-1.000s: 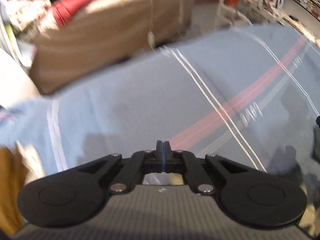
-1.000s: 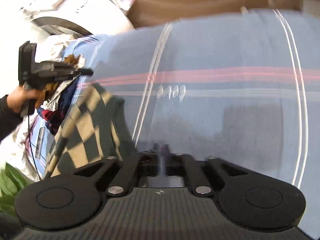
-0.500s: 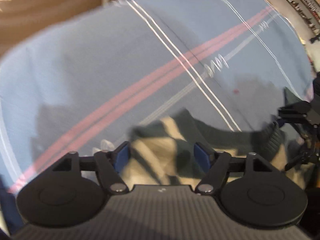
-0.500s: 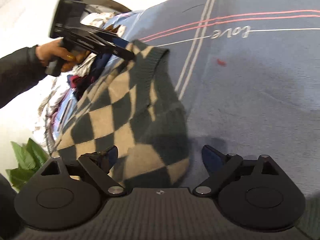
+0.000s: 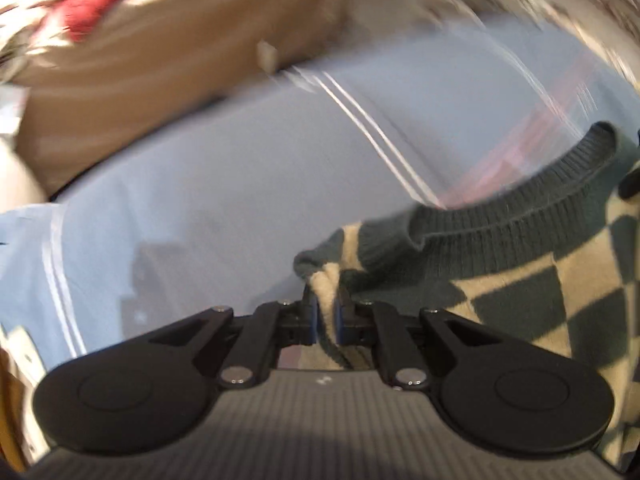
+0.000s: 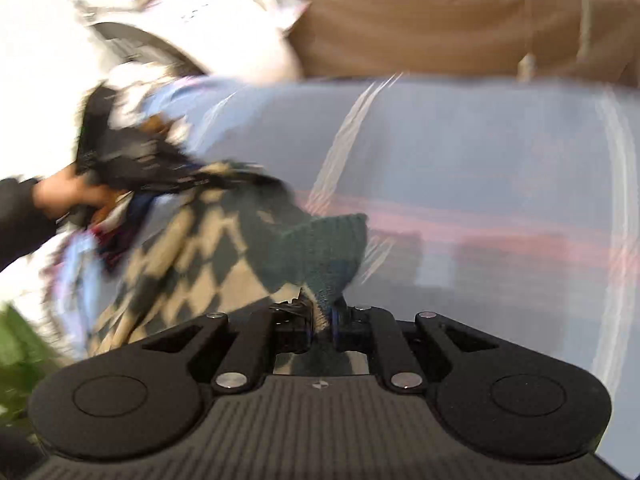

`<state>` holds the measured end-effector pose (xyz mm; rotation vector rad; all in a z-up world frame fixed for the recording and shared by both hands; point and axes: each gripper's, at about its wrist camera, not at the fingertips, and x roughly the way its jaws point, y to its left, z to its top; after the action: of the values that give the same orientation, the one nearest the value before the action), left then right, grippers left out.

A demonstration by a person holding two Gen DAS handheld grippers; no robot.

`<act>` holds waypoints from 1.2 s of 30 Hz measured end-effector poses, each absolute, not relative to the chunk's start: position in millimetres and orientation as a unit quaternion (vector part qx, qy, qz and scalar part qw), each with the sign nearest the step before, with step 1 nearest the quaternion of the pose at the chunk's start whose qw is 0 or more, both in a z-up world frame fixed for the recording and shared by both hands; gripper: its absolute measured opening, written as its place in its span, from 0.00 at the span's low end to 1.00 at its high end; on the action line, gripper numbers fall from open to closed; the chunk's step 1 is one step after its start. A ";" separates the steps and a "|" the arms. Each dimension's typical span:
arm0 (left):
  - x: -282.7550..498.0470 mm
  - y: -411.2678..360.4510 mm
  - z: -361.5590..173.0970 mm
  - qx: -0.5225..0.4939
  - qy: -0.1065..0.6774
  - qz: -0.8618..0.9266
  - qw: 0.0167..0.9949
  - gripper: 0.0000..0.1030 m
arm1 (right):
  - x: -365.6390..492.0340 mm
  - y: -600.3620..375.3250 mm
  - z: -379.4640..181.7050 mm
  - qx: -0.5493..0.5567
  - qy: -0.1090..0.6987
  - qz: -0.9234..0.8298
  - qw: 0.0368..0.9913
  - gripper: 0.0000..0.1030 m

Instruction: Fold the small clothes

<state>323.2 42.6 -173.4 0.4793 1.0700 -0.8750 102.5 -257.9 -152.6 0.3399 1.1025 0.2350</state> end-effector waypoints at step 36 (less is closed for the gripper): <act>1.0 16.5 -161.2 0.197 0.518 -0.461 0.693 0.86 | -176.4 -222.3 -185.6 0.222 0.552 -0.169 0.786 1.00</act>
<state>1.0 16.5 -161.2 0.4401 1.1582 -1.0295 -176.4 -222.3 -185.6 0.4783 1.1895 -0.3642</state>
